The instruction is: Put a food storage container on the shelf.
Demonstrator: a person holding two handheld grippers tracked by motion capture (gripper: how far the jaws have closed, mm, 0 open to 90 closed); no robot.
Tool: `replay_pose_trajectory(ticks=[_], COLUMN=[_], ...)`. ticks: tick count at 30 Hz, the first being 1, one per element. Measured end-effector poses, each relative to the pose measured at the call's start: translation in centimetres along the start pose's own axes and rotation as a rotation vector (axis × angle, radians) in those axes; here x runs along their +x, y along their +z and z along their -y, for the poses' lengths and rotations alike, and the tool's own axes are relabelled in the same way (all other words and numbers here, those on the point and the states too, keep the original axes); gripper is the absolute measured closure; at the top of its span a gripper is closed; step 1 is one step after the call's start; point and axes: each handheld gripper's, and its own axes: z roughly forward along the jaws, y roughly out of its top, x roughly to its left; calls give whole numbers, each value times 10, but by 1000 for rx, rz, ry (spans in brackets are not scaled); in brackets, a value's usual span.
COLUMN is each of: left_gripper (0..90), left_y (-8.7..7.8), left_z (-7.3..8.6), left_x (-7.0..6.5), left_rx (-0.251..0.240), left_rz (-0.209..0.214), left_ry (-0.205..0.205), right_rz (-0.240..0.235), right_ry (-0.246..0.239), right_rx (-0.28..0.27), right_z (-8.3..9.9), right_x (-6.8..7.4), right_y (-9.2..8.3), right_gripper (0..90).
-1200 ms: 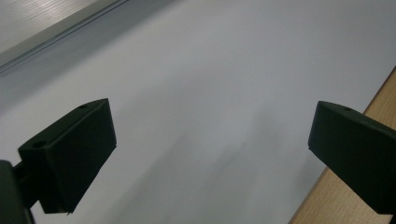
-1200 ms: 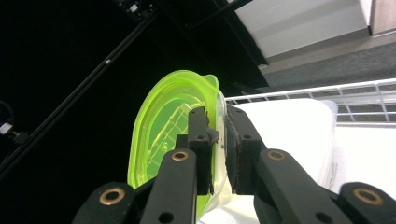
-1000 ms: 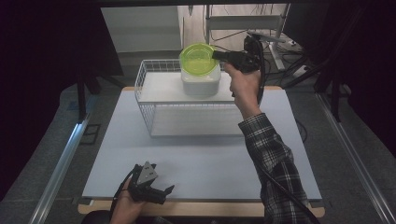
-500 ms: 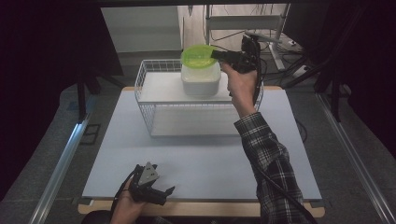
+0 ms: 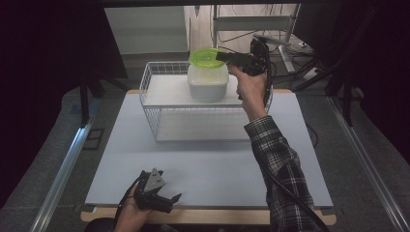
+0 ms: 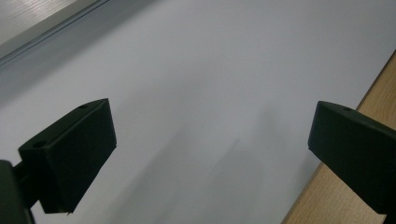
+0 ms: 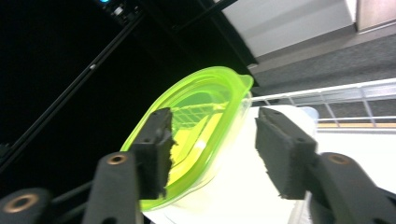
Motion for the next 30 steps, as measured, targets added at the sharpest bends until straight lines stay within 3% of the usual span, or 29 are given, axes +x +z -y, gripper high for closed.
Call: replay_pose_trajectory(ticks=[13, 30], left_gripper=[6, 8], left_y=[0, 0], left_z=[0, -1], left_x=[0, 1], left_rx=[-2, -17], left_rz=[-1, 21], left_ry=[2, -42], right_rz=[-92, -56], right_ry=[-129, -288], right_rx=[1, 30], right_z=[8, 32], right_x=[-3, 0], right_y=[-13, -29], right_gripper=[199, 132])
